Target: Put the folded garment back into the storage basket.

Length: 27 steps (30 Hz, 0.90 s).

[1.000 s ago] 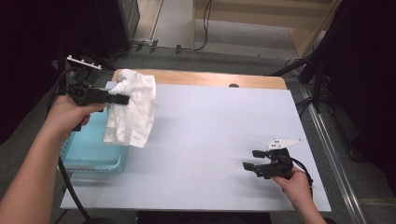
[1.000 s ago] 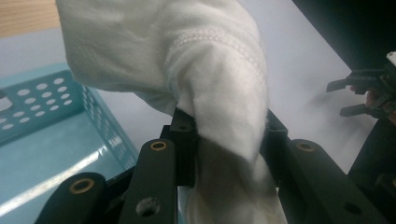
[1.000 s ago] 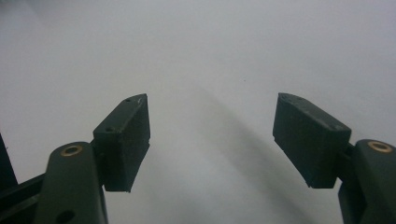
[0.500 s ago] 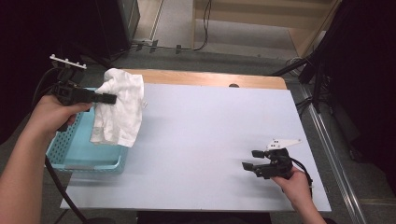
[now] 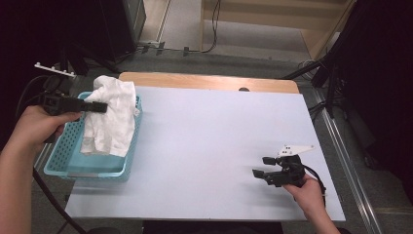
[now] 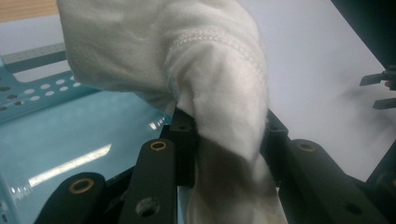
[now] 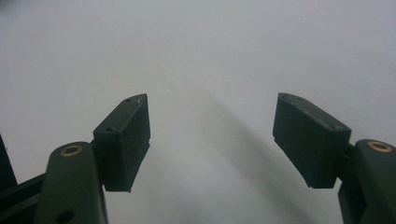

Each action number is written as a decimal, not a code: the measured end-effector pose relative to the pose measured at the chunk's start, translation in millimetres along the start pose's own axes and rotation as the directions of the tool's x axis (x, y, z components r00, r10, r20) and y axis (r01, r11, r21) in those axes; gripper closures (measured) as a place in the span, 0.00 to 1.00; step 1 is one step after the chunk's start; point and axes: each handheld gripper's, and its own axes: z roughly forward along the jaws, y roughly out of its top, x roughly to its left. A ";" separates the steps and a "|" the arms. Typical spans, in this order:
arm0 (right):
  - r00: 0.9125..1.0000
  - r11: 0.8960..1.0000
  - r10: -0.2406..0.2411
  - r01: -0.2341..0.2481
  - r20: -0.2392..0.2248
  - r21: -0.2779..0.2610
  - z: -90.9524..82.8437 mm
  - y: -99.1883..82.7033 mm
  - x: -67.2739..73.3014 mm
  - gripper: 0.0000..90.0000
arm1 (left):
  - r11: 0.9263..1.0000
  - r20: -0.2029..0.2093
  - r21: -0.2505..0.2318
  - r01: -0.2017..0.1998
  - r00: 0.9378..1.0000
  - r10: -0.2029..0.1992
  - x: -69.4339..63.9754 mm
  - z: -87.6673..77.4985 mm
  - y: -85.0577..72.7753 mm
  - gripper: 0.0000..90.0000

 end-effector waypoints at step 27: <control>1.000 1.000 0.000 0.000 0.007 0.002 0.5 0.2 1.4 0.29 | 0.999 -0.016 0.038 0.029 0.999 -0.029 27.6 37.8 -44.0 0.75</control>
